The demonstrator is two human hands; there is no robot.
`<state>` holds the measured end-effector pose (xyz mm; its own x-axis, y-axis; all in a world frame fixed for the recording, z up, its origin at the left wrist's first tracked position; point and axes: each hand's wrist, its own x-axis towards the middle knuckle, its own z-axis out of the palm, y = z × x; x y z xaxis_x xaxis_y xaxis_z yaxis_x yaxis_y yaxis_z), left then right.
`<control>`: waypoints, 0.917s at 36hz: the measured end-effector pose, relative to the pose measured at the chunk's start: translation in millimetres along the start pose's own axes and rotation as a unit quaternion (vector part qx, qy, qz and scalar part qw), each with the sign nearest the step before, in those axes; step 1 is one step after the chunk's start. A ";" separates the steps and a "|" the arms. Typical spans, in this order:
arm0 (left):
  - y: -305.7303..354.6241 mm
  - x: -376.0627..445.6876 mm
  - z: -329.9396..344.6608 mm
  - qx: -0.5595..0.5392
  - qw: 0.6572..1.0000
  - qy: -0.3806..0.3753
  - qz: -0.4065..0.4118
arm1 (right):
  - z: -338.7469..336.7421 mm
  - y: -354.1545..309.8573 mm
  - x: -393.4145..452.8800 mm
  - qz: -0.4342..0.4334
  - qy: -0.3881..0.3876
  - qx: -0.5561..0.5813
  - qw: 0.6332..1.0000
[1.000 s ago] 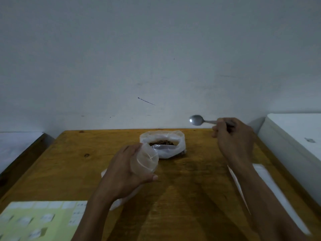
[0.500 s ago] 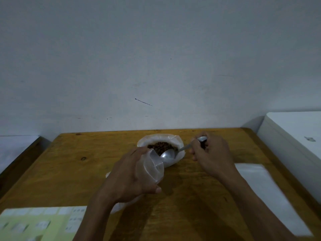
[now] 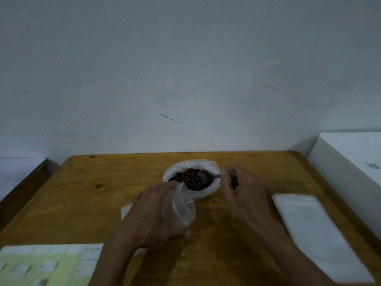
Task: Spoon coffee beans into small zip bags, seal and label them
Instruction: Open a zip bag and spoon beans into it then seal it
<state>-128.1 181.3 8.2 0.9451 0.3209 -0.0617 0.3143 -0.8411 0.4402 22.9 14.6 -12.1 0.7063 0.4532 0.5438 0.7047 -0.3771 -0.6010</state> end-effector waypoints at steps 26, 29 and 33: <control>-7.0 4.6 5.2 -0.127 0.979 0.148 -0.053 | -26.8 -22.3 17.9 0.284 0.070 0.351 0.889; -9.5 5.3 6.8 -0.148 0.976 0.149 -0.057 | -30.2 -37.0 15.4 0.230 0.041 0.332 0.914; -9.5 6.5 8.1 -0.170 0.973 0.150 -0.052 | -27.9 -50.0 5.9 0.083 -0.050 0.242 0.965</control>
<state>-124.3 187.9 -3.6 0.8254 0.5515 0.1205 0.3099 -0.6210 0.7199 -6.4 13.6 37.5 0.7803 0.5032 0.3715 0.4509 -0.0410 -0.8916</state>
